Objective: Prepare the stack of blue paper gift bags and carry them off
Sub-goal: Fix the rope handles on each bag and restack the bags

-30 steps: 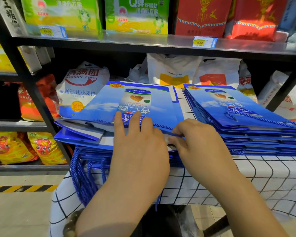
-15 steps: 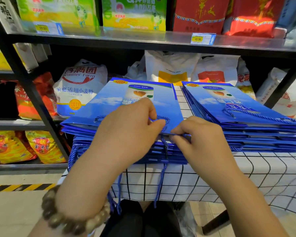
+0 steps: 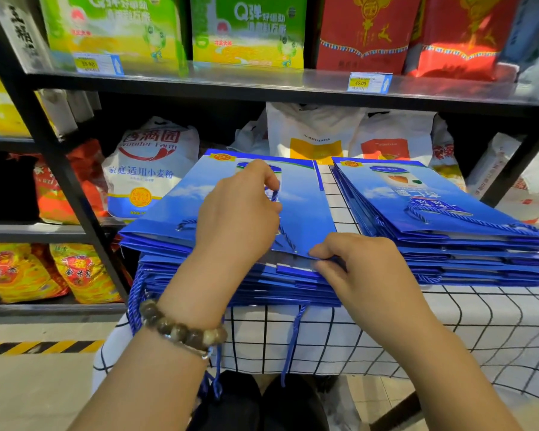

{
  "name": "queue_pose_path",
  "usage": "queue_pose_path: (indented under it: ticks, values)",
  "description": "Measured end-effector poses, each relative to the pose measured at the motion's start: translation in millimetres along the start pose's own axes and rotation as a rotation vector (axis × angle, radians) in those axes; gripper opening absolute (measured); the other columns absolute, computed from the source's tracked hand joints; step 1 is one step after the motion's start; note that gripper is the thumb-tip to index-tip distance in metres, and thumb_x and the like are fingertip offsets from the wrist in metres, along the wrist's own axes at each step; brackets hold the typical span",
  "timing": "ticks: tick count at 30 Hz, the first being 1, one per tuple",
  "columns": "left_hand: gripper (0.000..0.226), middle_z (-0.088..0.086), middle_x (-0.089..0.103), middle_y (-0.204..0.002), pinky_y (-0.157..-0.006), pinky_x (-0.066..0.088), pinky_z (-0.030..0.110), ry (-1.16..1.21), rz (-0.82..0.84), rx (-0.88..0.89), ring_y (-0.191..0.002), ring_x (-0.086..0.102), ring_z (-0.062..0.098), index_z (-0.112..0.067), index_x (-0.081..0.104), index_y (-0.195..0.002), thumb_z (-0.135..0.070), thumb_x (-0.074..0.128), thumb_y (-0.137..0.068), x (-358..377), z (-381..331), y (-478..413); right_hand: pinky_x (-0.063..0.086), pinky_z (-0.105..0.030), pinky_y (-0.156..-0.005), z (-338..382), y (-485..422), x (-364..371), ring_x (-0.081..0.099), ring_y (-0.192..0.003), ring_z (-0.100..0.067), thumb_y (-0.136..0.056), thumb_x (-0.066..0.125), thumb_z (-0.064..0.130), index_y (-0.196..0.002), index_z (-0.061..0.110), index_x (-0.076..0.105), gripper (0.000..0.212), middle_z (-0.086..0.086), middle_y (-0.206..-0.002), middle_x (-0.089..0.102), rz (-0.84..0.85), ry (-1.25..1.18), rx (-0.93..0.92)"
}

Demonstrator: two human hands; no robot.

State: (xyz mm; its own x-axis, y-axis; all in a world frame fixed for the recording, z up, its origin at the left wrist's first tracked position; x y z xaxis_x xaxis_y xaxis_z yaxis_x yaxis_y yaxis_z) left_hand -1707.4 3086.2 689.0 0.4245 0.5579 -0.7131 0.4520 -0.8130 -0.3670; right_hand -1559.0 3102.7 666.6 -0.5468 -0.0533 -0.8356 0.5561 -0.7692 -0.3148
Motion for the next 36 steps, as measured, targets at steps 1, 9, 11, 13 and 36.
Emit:
queue_pose_path:
  ticks: [1,9,11,13,36]
  values:
    - [0.014,0.0,0.063,-0.091,-0.069,0.043,0.035,-0.013,0.007,0.021,-0.088,0.054,0.025,-0.028,0.048,-0.093,-0.018,0.056,-0.089,1,0,1,0.05,-0.038,-0.078,0,0,0,0.062,-0.087,-0.021,-0.088,0.059,0.018,-0.093,0.017,0.068,0.01,0.002,-0.094,0.07,0.018,0.013,0.006]
    - [0.034,-0.007,0.062,-0.102,-0.08,0.045,0.033,-0.195,0.431,0.093,-0.094,0.054,0.016,-0.03,0.058,-0.1,-0.055,0.039,-0.087,-5,1,24,0.034,-0.027,-0.063,-4,2,-19,0.046,-0.083,-0.013,-0.089,0.048,0.049,-0.111,0.031,0.056,0.03,0.01,-0.103,0.056,-0.066,0.286,0.205]
    - [0.048,-0.011,0.062,-0.11,-0.083,0.045,0.029,-0.209,0.511,0.106,-0.1,0.055,0.012,-0.034,0.058,-0.111,-0.066,0.043,-0.078,-6,-1,32,0.036,-0.029,-0.061,-3,-1,-24,0.049,-0.081,-0.018,-0.087,0.048,0.053,-0.108,0.029,0.059,0.033,0.005,-0.094,0.065,-0.075,0.334,0.224]
    - [0.055,-0.014,0.057,-0.125,-0.086,0.042,0.026,-0.258,0.447,0.14,-0.112,0.051,0.01,-0.036,0.051,-0.124,-0.065,0.05,-0.078,-8,-4,33,0.043,-0.031,-0.065,-1,-5,-29,0.057,-0.083,-0.022,-0.084,0.054,0.049,-0.101,0.024,0.065,0.032,0.001,-0.087,0.068,-0.188,0.242,0.174]
    - [0.027,-0.012,0.066,-0.08,-0.073,0.049,0.021,0.856,-0.337,0.227,-0.079,0.058,0.004,-0.028,0.065,-0.089,-0.018,0.04,-0.092,-44,-38,14,0.048,-0.033,-0.095,50,-32,29,0.053,-0.119,-0.008,-0.065,0.065,0.034,-0.144,0.028,0.02,0.09,0.011,-0.132,0.053,-0.027,-0.643,-0.098]
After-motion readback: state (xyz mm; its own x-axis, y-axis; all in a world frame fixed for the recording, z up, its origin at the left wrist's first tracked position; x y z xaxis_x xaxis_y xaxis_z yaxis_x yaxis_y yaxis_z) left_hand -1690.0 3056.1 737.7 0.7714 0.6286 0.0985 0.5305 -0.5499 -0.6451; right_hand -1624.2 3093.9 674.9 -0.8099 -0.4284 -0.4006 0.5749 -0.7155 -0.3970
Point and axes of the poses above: each hand's wrist, its own y-axis away from the middle knuckle, its own x-axis out of the palm, z = x × y, the point moved 4 cm from there along -y, towards the middle knuckle
